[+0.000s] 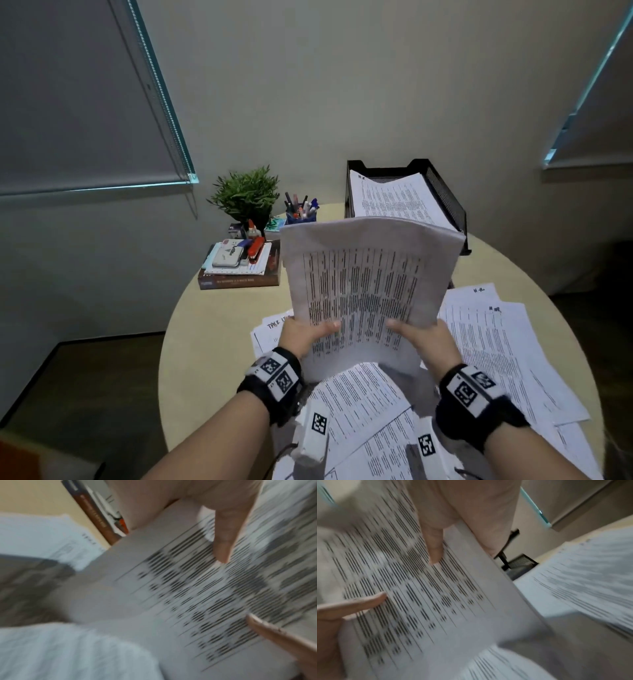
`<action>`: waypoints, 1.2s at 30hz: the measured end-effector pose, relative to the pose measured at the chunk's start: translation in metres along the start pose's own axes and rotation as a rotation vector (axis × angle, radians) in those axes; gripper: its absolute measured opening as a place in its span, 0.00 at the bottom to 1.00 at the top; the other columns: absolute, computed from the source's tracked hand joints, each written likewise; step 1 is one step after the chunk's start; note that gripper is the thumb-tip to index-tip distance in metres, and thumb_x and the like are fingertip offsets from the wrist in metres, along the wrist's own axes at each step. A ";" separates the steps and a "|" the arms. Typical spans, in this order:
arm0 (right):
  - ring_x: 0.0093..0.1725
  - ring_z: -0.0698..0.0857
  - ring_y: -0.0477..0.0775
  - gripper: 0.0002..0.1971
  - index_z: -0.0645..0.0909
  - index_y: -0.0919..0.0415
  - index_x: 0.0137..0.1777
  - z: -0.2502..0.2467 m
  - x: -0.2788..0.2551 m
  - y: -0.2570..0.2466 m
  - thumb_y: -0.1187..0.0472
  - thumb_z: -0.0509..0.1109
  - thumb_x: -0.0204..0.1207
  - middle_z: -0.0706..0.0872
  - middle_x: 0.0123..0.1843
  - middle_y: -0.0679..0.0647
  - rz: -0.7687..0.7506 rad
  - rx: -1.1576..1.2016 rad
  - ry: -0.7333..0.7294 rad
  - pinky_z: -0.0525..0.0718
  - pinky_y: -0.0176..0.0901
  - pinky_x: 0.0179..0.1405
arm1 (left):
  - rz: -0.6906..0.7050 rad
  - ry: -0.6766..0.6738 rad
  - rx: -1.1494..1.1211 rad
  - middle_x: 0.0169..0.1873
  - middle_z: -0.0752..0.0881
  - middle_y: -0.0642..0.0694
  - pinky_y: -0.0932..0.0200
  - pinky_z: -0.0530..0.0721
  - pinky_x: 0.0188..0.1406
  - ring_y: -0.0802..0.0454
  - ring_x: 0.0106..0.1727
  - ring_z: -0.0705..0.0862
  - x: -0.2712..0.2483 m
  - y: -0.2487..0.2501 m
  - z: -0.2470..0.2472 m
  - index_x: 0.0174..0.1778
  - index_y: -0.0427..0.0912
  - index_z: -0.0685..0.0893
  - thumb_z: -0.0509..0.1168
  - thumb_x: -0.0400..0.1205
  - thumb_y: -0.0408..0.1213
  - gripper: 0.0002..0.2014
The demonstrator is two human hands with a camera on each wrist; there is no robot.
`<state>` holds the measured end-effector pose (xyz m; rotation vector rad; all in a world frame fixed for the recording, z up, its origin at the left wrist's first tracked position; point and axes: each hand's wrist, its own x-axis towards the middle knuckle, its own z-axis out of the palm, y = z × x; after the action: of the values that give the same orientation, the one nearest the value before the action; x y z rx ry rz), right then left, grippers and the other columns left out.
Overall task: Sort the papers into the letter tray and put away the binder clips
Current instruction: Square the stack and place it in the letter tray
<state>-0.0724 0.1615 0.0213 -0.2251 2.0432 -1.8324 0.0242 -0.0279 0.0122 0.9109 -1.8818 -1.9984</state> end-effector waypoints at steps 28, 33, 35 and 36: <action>0.41 0.87 0.61 0.07 0.79 0.72 0.50 -0.075 0.042 0.038 0.79 0.66 0.75 0.88 0.45 0.66 0.494 0.099 -0.075 0.87 0.44 0.26 | -0.643 -0.475 0.062 0.66 0.77 0.30 0.50 0.91 0.34 0.38 0.41 0.90 0.007 -0.040 0.027 0.71 0.42 0.71 0.55 0.84 0.24 0.19; 0.48 0.89 0.60 0.15 0.77 0.65 0.59 -0.082 0.075 0.024 0.79 0.59 0.78 0.87 0.56 0.63 0.513 0.107 -0.172 0.90 0.47 0.32 | -0.520 -0.350 0.103 0.73 0.73 0.38 0.50 0.90 0.47 0.44 0.47 0.89 0.069 -0.012 0.058 0.70 0.40 0.72 0.59 0.83 0.24 0.20; 0.41 0.91 0.62 0.15 0.76 0.65 0.60 -0.086 0.091 0.021 0.80 0.58 0.79 0.84 0.57 0.65 0.548 0.095 -0.174 0.90 0.45 0.28 | -0.474 -0.315 0.090 0.70 0.77 0.41 0.46 0.85 0.59 0.48 0.44 0.90 0.094 -0.005 0.069 0.64 0.42 0.75 0.59 0.82 0.23 0.16; 0.37 0.91 0.61 0.15 0.76 0.66 0.61 -0.087 0.102 0.019 0.80 0.58 0.79 0.83 0.57 0.65 0.551 0.089 -0.158 0.89 0.42 0.26 | -0.460 -0.285 0.071 0.68 0.78 0.40 0.46 0.84 0.62 0.49 0.42 0.90 0.106 -0.002 0.075 0.62 0.42 0.76 0.59 0.82 0.22 0.15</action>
<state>-0.1960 0.2066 -0.0090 0.1969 1.6922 -1.4998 -0.1015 -0.0280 -0.0205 1.2266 -2.0436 -2.4496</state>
